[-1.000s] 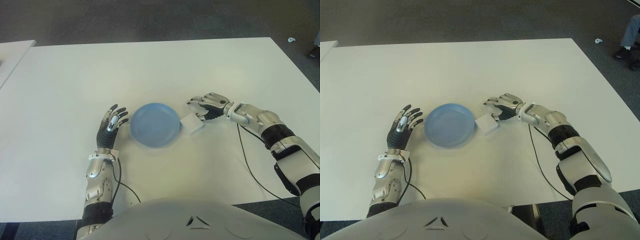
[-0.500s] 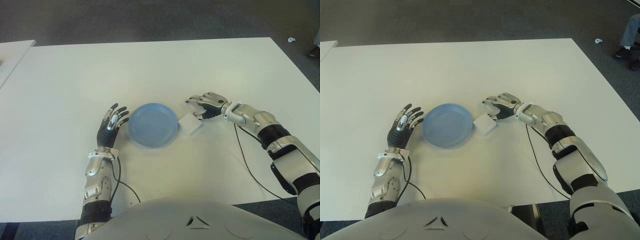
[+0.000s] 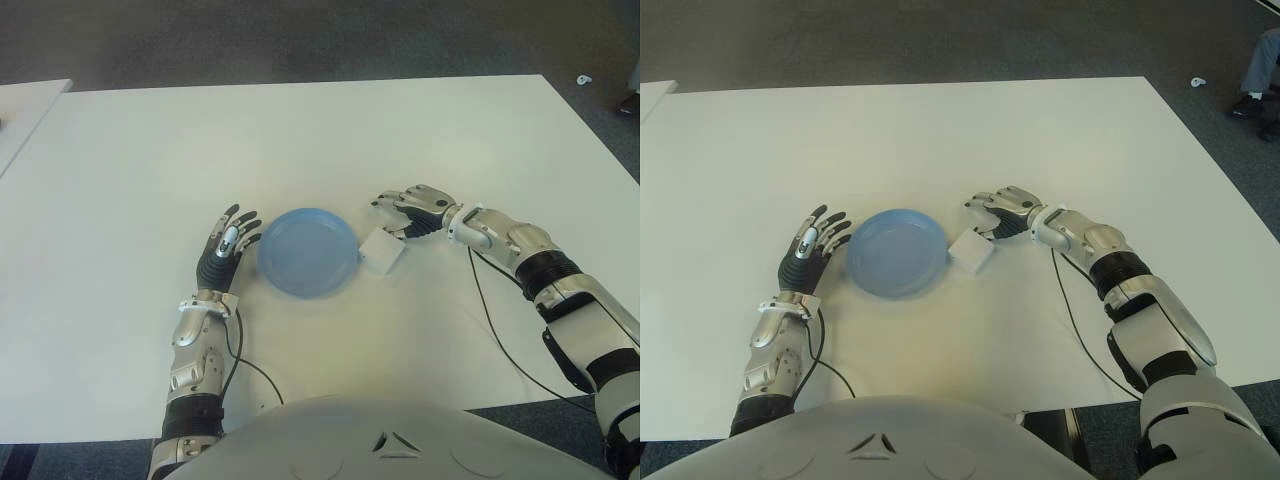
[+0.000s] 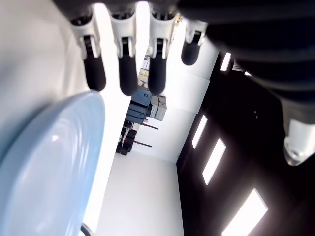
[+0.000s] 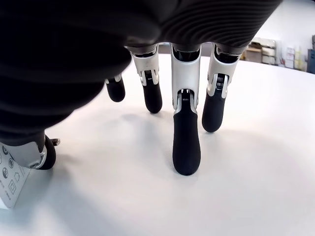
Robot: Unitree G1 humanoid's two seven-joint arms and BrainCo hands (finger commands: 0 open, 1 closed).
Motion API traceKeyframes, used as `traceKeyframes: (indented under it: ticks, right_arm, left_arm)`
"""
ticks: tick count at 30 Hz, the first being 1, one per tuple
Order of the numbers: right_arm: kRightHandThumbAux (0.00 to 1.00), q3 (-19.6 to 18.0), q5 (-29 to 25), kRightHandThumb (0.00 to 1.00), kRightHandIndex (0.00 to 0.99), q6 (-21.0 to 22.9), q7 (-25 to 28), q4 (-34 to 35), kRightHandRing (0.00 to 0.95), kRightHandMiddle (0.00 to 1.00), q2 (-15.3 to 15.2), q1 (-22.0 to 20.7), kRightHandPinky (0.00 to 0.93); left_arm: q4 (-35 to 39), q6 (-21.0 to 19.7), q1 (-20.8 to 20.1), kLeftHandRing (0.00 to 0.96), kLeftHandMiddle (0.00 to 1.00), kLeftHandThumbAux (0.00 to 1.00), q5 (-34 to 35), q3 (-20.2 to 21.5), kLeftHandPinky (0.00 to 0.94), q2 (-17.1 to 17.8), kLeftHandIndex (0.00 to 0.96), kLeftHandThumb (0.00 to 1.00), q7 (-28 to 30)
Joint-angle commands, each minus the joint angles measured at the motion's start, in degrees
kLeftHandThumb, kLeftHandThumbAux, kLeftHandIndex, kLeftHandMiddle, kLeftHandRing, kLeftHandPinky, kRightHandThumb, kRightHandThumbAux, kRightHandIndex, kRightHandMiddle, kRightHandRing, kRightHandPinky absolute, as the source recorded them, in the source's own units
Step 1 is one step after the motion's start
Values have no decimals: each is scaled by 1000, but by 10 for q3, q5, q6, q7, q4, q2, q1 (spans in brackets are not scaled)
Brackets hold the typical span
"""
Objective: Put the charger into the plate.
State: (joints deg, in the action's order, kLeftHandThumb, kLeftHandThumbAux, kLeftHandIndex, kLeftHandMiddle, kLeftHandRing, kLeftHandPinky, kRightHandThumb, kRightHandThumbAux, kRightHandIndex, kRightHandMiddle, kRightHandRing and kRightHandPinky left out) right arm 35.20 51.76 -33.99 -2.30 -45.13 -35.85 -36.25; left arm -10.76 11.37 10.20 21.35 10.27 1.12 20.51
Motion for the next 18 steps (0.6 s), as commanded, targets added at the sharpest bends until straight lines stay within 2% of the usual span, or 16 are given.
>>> traceKeyframes:
  ticks: [1,11,15,18]
  right_arm:
    - [390,7,10,652,58,-4,2,-9,182,125,-15,7,286]
    - [396,2,14,673,73,-24,-23,-43,205,137,-57,-3,315]
    - [392,-3,12,669,72,-37,-27,-53,210,140,-84,-3,317]
    - [389,-3,13,664,71,-39,-30,-60,210,141,-91,-3,313]
  left_arm:
    - [-20,-8,-8,244,227,476,8,2,264,2,111,16,12]
    - [-33,2,-16,246,232,472,2,5,268,3,115,18,12]
    - [-35,7,-18,251,239,468,-2,5,273,4,122,19,10]
    - [-38,9,-19,254,242,466,-3,5,275,5,124,19,9]
